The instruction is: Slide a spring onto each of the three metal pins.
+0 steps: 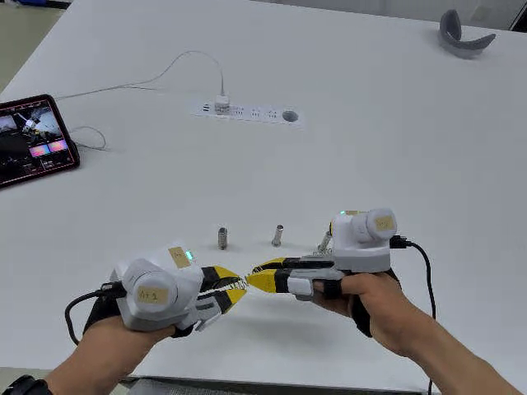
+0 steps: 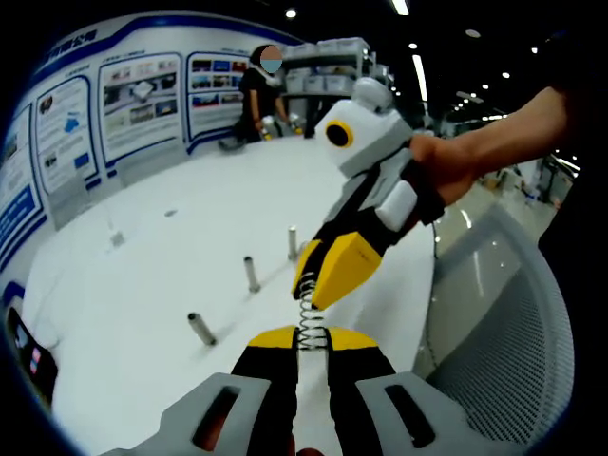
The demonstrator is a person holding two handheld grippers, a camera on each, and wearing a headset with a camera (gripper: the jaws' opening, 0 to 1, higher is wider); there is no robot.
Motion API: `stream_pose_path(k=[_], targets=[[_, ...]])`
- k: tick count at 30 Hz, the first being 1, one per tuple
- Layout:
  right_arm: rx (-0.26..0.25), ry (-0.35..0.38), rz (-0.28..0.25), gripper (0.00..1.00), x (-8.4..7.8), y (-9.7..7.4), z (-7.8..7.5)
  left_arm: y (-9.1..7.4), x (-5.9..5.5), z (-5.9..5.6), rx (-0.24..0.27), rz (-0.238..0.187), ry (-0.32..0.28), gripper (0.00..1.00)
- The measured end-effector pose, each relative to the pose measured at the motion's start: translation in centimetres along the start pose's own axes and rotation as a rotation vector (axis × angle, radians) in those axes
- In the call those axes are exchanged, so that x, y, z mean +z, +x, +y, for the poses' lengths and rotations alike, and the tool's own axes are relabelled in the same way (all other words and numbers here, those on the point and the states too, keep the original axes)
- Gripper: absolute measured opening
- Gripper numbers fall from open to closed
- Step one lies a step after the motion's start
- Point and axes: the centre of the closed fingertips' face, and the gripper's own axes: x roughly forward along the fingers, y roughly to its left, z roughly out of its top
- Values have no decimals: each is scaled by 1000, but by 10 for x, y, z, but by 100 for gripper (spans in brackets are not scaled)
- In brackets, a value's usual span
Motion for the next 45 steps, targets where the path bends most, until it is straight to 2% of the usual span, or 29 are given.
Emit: stream_pose_path(k=[10, 14, 23, 26, 35, 45], targets=[[12, -48, 21, 15, 9, -3, 5, 3, 6, 2, -27, -6, 15, 10], [28, -91, 30, 12, 20, -7, 12, 5, 13, 4, -46, -16, 24, 10], [9, -351, 201, 12, 35, -19, 20, 14, 38, -1, -110, -69, 27, 10], [3, -403, 241, 12, 38, -21, 22, 17, 46, -3, -116, -82, 32, 10], [13, -496, 339, 12, 35, -29, 22, 18, 51, -6, -139, -99, 44, 10], [69, -645, 475, 12, 29, -34, 26, 17, 55, -11, -169, -94, 86, 10]])
